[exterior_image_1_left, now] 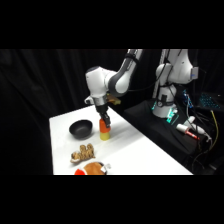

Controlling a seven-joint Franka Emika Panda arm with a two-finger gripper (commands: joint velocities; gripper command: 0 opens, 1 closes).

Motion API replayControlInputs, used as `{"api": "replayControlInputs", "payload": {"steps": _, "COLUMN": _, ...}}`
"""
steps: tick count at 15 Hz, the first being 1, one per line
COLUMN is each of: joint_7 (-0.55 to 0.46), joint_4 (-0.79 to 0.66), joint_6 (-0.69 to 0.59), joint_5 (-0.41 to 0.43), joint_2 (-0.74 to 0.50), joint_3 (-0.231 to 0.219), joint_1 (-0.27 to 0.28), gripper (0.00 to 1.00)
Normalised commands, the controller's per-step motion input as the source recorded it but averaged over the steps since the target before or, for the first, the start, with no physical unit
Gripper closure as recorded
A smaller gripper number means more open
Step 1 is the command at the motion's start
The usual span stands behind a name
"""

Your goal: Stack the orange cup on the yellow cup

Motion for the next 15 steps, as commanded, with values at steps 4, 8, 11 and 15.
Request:
{"api": "replayControlInputs", "payload": {"steps": 4, "joint_7": -0.22, "joint_4": 0.02, "joint_6": 0.15, "joint_5": 0.202, "joint_2": 0.07, "joint_3": 0.097, "joint_1": -0.104, "gripper": 0.04}}
{"api": "replayControlInputs", "payload": {"steps": 8, "joint_7": -0.17, "joint_4": 0.02, "joint_6": 0.08, "joint_5": 0.148, "joint_2": 0.0, "joint_3": 0.083, "joint_1": -0.089, "gripper": 0.0}}
{"api": "replayControlInputs", "payload": {"steps": 11, "joint_7": -0.11, "joint_4": 0.01, "joint_6": -0.05, "joint_5": 0.084, "joint_2": -0.13, "joint_3": 0.063, "joint_1": -0.053, "gripper": 0.0}}
{"api": "replayControlInputs", "payload": {"steps": 15, "joint_7": 0.0, "joint_4": -0.09, "joint_6": -0.25, "joint_5": -0.056, "joint_2": -0.44, "joint_3": 0.023, "joint_1": 0.033, "gripper": 0.0}}
